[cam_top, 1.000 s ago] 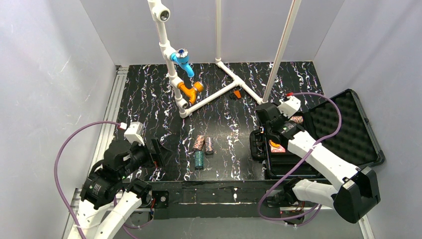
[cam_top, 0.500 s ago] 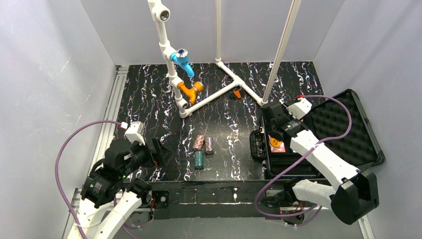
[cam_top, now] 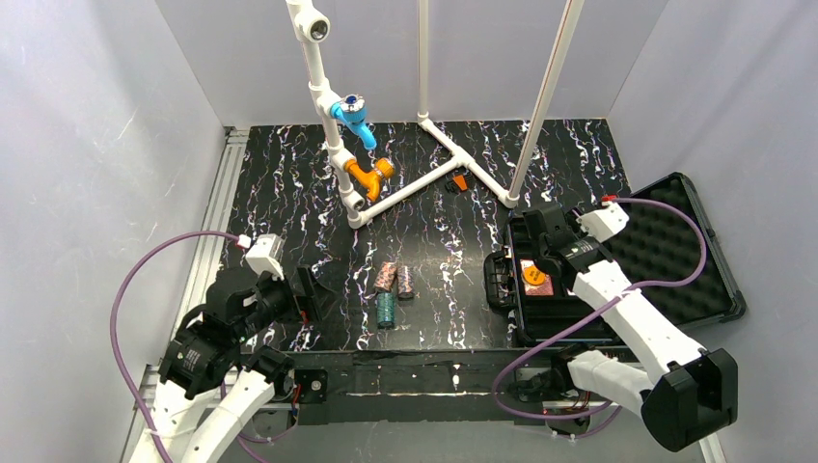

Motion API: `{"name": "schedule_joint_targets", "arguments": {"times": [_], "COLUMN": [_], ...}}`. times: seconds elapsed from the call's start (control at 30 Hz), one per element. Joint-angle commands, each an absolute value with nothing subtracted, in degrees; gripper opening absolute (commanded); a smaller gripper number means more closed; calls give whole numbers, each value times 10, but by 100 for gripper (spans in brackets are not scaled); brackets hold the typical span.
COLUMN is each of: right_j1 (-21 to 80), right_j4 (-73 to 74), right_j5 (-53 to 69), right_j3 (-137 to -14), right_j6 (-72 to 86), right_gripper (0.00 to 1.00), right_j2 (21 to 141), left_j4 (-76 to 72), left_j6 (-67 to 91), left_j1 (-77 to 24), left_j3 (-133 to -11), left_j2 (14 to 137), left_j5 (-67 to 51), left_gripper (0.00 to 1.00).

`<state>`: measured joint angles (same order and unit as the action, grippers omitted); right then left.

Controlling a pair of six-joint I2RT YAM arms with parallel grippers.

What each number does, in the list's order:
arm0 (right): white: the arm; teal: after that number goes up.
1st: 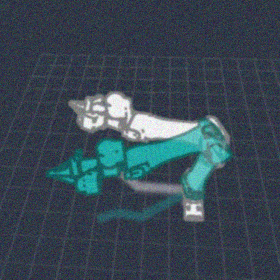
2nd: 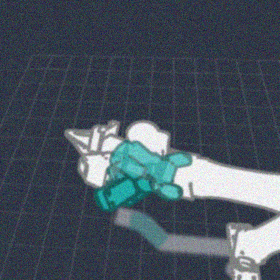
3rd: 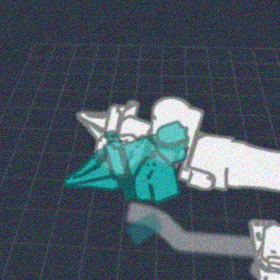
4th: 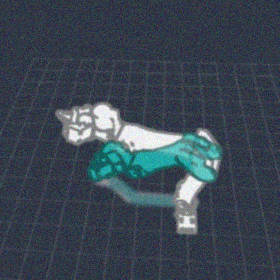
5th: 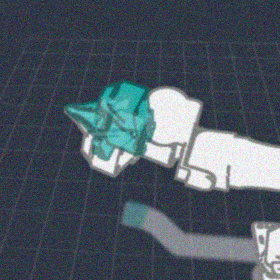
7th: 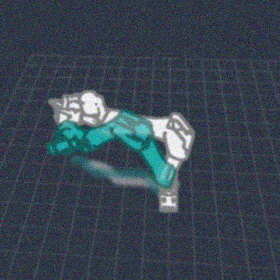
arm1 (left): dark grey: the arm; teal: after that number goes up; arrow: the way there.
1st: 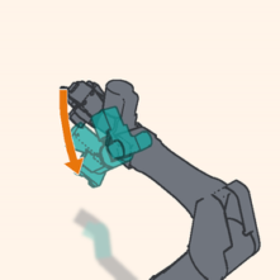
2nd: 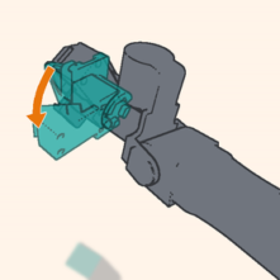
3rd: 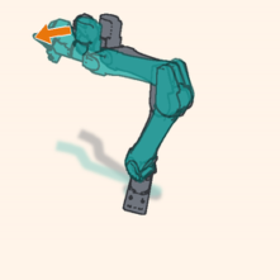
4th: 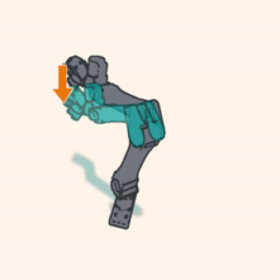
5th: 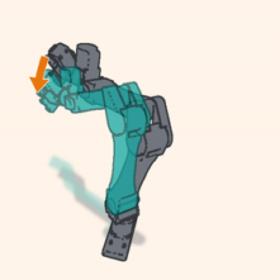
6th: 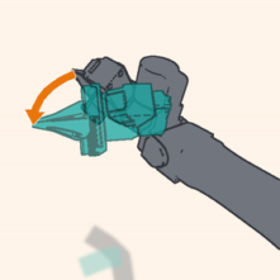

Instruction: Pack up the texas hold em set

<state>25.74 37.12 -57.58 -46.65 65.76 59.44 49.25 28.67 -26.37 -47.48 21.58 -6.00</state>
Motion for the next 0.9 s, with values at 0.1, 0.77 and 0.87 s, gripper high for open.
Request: {"name": "schedule_joint_targets", "arguments": {"times": [0.1,0.77,0.87], "right_j1": [214,65,61], "right_j4": [297,134,127], "right_j5": [-616,-486,-479], "right_j3": [-443,-384,-385], "right_j6": [648,571,574], "right_gripper": [1,1,1], "right_j2": [599,659,674], "left_j4": [484,484,485], "left_j6": [278,279,279], "left_j1": [-265,-265,-265], "left_j3": [-471,-471,-471], "left_j2": [226,236,238], "left_j5": [-69,-63,-62], "left_gripper": [99,99,99]}}
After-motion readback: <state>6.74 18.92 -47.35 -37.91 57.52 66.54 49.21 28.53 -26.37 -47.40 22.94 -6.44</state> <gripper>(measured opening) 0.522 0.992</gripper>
